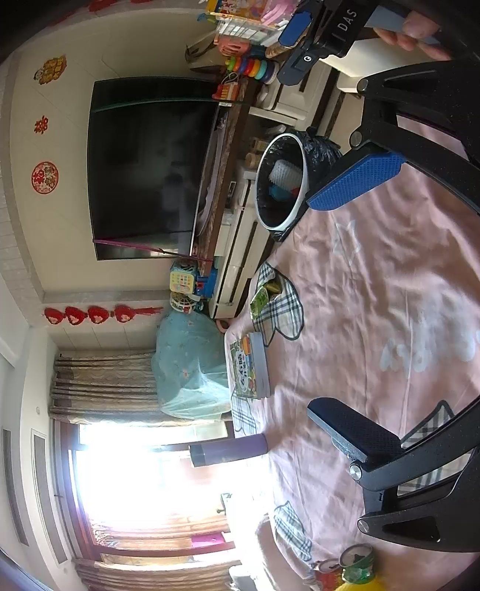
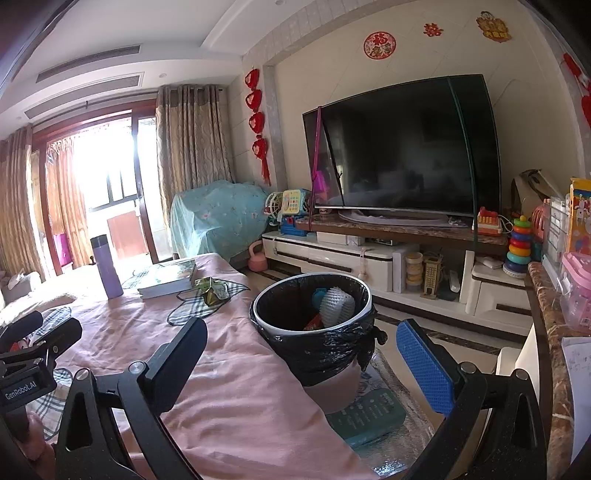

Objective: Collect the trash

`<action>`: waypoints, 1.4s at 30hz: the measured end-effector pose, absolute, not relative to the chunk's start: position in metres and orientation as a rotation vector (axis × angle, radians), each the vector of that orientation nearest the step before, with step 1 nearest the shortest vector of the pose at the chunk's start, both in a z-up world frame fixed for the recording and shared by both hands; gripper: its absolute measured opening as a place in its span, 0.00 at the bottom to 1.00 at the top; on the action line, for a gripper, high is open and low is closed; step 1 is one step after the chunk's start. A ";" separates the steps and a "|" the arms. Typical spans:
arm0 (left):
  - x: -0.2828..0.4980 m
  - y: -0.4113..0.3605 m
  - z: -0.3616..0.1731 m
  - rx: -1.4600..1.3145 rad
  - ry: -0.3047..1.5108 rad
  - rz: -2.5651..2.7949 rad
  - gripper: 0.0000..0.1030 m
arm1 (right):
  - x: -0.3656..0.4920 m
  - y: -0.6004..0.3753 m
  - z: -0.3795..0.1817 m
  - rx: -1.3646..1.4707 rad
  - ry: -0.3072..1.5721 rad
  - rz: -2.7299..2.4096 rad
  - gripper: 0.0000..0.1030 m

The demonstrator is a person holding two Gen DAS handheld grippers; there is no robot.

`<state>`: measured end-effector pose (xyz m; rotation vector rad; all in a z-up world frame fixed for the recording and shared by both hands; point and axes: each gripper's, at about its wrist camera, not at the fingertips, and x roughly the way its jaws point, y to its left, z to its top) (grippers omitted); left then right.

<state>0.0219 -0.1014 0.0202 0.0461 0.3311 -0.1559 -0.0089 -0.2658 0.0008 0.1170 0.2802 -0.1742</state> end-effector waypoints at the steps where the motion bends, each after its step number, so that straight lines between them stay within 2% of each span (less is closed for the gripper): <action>1: 0.022 -0.101 0.020 0.046 0.332 -0.157 1.00 | -0.009 -0.266 0.001 0.117 0.280 -0.174 1.00; 42: 0.023 -0.101 0.020 0.051 0.337 -0.157 1.00 | -0.008 -0.256 0.004 0.119 0.264 -0.137 1.00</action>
